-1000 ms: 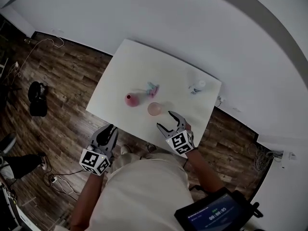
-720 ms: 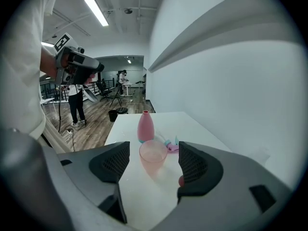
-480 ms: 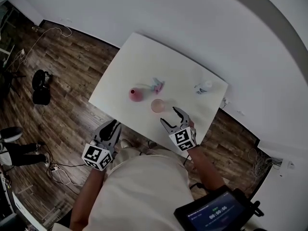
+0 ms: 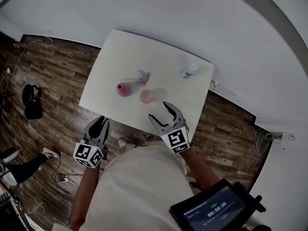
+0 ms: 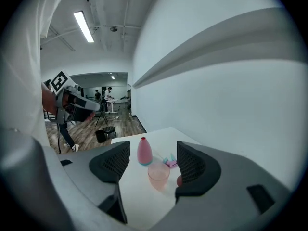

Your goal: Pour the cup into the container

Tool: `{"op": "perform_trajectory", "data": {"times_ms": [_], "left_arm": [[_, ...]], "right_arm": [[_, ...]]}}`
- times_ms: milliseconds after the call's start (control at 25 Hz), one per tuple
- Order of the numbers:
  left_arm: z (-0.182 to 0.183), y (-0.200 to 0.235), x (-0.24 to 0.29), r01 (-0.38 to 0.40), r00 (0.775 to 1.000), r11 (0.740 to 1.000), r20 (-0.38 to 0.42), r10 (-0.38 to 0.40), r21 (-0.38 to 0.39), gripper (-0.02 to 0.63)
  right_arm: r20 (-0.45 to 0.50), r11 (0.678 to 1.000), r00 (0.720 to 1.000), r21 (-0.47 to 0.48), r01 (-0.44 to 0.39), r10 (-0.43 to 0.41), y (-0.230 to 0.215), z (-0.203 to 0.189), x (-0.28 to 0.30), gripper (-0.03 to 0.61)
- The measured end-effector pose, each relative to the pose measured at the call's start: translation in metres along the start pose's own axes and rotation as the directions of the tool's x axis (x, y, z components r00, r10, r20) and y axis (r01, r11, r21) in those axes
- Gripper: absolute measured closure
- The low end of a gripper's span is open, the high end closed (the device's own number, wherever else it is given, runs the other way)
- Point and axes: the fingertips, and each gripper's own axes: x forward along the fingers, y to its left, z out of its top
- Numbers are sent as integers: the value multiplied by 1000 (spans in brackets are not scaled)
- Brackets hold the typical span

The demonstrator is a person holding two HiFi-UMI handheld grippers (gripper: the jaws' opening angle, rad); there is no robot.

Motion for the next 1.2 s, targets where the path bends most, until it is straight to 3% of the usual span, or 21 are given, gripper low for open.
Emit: {"op": "perform_trajectory", "data": {"times_ms": [280,440,720,1200], "left_arm": [[4,7,7,34,999,999,-2,-34,4,540],[1,5,14,40,999,999,-5,-40,-31,540],[-4,-16,31,109,993,993,-32,-110,-39,540],[-5,-21,41,99,994,995,-34,-100,-32,540]], "right_arm": [[6,998,998,24,65,-65,9,8,-11,279],[11,996,997,26,81,-82,8,9,-17,279],[-3,991,992,47,128,-128,-5,5,-27,279],[-27,993,993,32,118,-117,-21,0,-26,279]]}}
